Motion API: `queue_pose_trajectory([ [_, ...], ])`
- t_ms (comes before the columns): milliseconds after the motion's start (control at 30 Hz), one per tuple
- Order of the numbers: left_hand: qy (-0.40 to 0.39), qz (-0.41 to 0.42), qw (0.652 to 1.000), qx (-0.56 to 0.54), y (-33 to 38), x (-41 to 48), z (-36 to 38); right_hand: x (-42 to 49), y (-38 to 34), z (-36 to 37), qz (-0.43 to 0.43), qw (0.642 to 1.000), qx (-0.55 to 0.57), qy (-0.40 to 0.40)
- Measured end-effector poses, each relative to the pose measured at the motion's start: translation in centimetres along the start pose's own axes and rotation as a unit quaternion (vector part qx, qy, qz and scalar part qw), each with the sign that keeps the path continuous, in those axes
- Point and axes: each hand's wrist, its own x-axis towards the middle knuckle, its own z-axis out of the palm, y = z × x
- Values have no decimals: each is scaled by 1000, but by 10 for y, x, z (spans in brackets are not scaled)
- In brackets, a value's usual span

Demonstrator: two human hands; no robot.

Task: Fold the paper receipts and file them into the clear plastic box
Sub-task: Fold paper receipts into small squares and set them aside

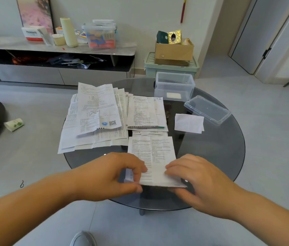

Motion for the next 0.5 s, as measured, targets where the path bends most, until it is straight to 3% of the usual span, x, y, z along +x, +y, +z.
queue_pose_trajectory([
  [100, 43, -29, 991, -119, 1, 6, -7, 5, -1, -2, 49, 996, 65, 30],
  [233, 138, -87, 980, -112, -1, 20, -10, 21, 4, -3, 186, 952, 234, 62],
  [500, 202, -147, 967, -48, 1, 50, -3, 47, 10, 6, 256, 943, 203, 63],
])
